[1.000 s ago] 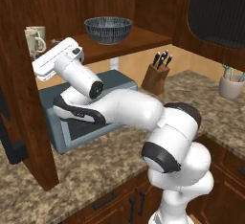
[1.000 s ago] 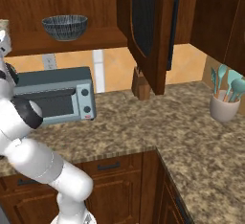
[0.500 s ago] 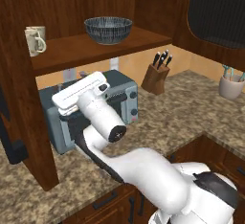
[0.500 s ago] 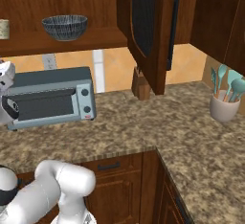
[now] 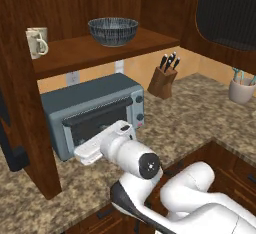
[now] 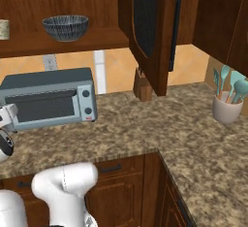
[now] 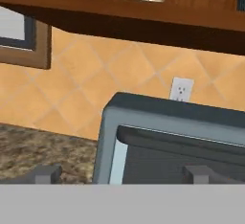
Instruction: Gather all objects into one cabinet and sort the glasses and bowls to opposite sides.
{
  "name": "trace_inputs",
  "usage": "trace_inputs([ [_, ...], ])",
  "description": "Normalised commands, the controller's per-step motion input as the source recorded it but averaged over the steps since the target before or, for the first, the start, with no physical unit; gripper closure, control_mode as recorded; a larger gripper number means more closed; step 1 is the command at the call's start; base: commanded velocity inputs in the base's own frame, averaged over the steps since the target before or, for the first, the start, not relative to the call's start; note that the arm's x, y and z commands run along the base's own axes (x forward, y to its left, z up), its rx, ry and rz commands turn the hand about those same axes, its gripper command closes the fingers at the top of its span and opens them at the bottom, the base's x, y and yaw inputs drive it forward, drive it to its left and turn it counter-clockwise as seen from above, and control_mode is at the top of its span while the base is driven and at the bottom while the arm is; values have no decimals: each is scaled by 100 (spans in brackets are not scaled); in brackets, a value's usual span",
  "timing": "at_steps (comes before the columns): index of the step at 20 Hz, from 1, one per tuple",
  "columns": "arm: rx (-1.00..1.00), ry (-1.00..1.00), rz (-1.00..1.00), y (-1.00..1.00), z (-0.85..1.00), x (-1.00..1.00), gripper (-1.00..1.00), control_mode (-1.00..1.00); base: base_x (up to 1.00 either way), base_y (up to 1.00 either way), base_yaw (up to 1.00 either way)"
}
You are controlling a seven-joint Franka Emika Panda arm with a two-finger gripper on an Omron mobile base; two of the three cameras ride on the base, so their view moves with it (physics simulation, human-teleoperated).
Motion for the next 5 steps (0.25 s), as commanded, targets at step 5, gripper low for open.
trace_inputs([
  [5, -25, 74, -4, -5, -66, -71, -100, -100, 0, 0, 0],
])
